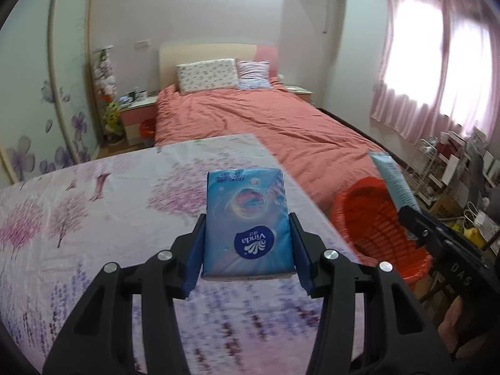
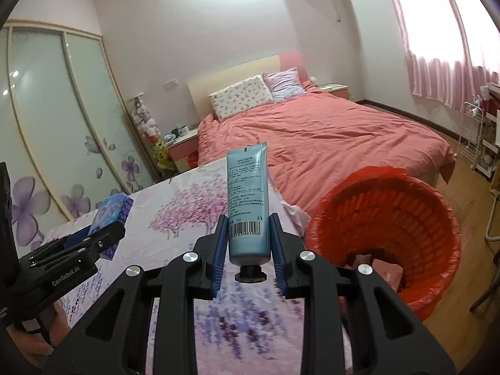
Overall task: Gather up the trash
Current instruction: 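Lift the tissue pack and cream tube and carry both over the red basket, then open both tools to drop the tissue pack and tube into the basket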
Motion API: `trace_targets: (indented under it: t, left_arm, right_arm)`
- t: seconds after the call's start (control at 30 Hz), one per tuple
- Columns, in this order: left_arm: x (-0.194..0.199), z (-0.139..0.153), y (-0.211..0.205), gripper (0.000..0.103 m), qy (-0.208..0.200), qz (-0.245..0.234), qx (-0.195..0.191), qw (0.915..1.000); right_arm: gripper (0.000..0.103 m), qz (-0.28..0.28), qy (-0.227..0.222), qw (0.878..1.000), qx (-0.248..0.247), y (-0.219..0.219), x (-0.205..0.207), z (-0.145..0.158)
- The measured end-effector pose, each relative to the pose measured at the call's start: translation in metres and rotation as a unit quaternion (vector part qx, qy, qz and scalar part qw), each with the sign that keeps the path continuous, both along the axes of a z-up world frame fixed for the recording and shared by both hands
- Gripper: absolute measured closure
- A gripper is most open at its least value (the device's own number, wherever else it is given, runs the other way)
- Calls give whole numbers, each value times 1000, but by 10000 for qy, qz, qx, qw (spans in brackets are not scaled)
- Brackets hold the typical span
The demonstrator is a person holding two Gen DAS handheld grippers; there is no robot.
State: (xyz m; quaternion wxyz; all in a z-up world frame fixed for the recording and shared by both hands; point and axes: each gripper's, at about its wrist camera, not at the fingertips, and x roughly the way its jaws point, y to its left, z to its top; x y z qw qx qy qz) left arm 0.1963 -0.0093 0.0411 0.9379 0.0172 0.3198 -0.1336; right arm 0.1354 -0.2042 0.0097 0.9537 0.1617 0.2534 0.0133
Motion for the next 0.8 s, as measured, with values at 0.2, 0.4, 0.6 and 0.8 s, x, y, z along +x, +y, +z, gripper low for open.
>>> trace_targets:
  t: [0.2, 0.4, 0.6, 0.8]
  left_arm:
    - [-1, 4, -43, 54, -30, -390, -61, 9992]
    - [0, 2, -89, 54, 4, -835, -186, 9963]
    - [5, -12, -143, 54, 135, -1313, -278, 9909]
    - [17, -33, -187, 53, 373, -1614, -291, 9858]
  right_arm:
    - [76, -255, -41, 9996, 77, -27, -9, -3]
    - [76, -574, -52, 9982, 170, -61, -16, -9]
    - [76, -893, -11, 9955, 315, -94, -14, -16]
    - [76, -1078, 79, 9924, 579, -124, -6, -26]
